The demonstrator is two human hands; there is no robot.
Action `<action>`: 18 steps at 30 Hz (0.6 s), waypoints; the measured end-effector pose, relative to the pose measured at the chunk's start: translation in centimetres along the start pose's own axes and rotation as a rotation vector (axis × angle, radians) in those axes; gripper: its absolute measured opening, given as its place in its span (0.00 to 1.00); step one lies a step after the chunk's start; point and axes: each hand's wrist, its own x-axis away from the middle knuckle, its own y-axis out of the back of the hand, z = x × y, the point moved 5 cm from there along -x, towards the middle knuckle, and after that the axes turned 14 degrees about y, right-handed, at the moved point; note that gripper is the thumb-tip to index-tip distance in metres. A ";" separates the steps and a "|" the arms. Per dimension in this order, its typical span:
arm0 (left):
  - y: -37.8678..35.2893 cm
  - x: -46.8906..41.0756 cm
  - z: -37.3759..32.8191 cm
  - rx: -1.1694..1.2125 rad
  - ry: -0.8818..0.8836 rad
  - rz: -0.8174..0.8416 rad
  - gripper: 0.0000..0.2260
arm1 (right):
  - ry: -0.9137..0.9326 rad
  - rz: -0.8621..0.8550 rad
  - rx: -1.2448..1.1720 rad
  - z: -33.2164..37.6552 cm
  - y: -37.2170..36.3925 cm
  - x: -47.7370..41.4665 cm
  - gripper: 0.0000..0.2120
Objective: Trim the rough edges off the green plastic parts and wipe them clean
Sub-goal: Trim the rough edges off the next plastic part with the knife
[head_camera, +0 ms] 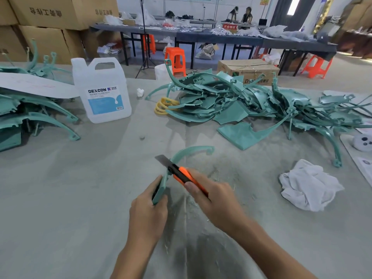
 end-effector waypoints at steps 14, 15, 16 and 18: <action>-0.2 0.3 0.0 0.004 0.017 0.003 0.24 | -0.375 -0.092 0.387 -10.8 6.3 -0.7 0.16; -0.3 0.3 0.2 -0.013 0.026 -0.007 0.24 | -0.320 -0.128 0.309 -9.0 5.8 -0.7 0.16; -0.4 0.3 0.4 -0.029 0.032 -0.013 0.24 | -0.266 -0.130 0.230 -7.0 5.0 -0.7 0.16; -0.3 0.3 0.4 -0.039 0.034 -0.024 0.24 | -0.140 -0.063 0.102 -3.2 2.9 -0.7 0.18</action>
